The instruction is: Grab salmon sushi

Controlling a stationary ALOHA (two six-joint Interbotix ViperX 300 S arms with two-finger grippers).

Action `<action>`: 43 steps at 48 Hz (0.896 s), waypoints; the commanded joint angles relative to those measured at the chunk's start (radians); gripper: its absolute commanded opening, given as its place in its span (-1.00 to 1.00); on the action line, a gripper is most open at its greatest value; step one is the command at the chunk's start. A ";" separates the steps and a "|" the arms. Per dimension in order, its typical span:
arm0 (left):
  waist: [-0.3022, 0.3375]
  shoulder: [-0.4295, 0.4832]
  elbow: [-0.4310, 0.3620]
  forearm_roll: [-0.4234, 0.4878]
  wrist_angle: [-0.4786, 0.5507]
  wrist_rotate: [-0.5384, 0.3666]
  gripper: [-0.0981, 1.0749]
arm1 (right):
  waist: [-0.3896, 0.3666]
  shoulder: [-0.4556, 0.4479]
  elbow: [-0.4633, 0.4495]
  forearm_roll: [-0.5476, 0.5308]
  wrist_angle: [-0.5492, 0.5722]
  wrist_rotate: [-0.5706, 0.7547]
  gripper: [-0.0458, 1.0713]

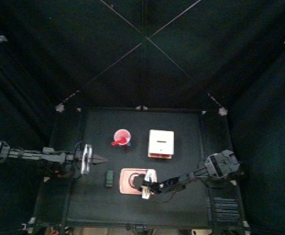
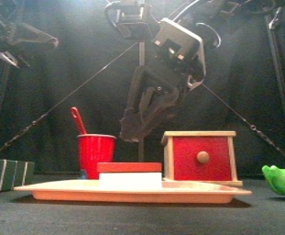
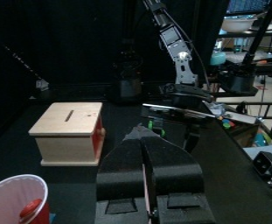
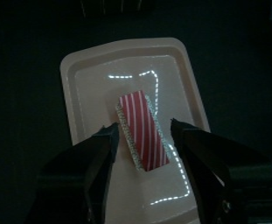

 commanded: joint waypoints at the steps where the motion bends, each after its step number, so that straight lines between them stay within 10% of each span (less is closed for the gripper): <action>1: 0.003 0.006 -0.012 0.000 -0.009 0.002 -0.88 | -0.009 -0.055 -0.026 0.055 -0.002 0.011 0.61; 10: 0.002 0.006 -0.011 0.000 -0.009 0.002 -0.88 | -0.034 -0.089 -0.063 0.255 -0.002 -0.026 0.61; 43: 0.005 0.006 -0.011 0.002 -0.009 0.002 -0.88 | -0.043 -0.044 -0.071 0.253 -0.006 -0.311 0.61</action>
